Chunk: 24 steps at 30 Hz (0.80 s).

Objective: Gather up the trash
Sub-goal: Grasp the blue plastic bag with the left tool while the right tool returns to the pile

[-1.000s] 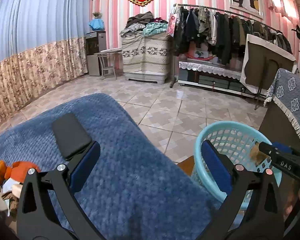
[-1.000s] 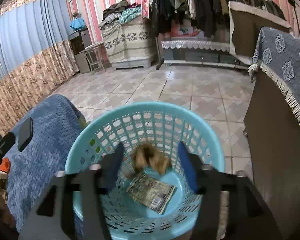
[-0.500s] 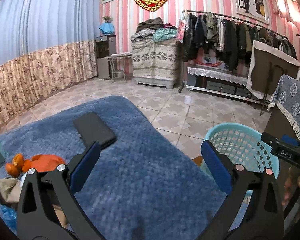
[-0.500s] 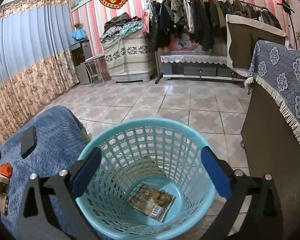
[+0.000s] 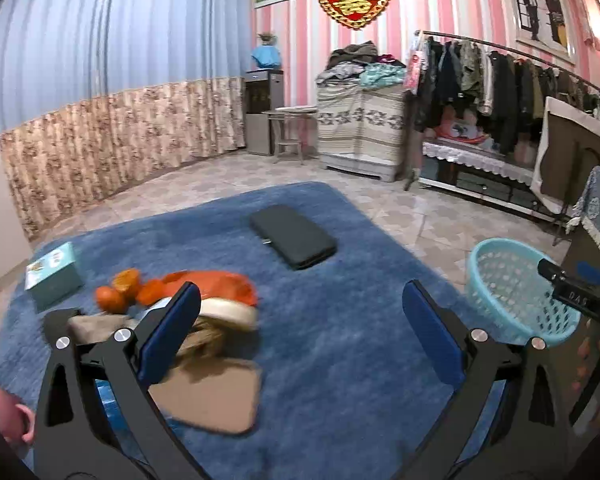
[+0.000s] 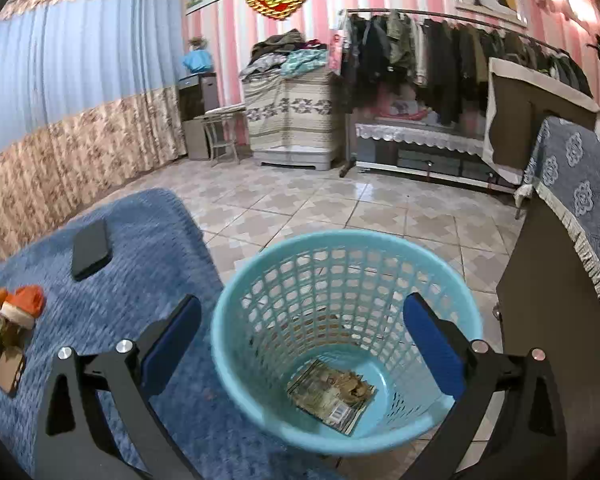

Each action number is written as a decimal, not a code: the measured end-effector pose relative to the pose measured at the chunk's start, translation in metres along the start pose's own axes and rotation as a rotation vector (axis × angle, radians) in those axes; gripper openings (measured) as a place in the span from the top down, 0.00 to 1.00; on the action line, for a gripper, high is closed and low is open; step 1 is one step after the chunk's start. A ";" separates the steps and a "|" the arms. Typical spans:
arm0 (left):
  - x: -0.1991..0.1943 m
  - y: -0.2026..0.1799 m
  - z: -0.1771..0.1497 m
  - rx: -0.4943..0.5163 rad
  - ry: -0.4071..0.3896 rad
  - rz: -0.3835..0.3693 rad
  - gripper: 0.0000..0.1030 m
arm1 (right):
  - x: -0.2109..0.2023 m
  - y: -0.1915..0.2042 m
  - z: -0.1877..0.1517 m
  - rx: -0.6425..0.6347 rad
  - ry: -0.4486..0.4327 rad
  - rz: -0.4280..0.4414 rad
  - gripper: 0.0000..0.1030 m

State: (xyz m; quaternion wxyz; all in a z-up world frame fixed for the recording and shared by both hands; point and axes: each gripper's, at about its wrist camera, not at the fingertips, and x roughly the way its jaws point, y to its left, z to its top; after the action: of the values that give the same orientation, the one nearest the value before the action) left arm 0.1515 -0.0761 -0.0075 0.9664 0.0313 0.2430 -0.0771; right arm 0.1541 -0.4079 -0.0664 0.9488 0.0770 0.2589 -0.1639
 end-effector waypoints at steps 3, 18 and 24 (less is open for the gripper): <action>-0.012 0.023 -0.008 -0.018 0.007 0.029 0.05 | -0.005 0.009 -0.004 -0.018 0.002 0.012 0.04; -0.017 0.144 -0.073 -0.125 0.140 0.177 0.05 | -0.020 0.078 -0.030 -0.149 0.036 0.090 0.04; 0.000 0.162 -0.089 -0.175 0.190 0.147 0.06 | -0.021 0.111 -0.040 -0.233 0.058 0.117 0.04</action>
State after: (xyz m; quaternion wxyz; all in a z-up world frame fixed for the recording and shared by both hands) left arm 0.1364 0.0923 -0.0816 0.9411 -0.0281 0.3364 0.0184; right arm 0.1570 -0.2890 -0.0830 0.9513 -0.0143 0.2985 -0.0749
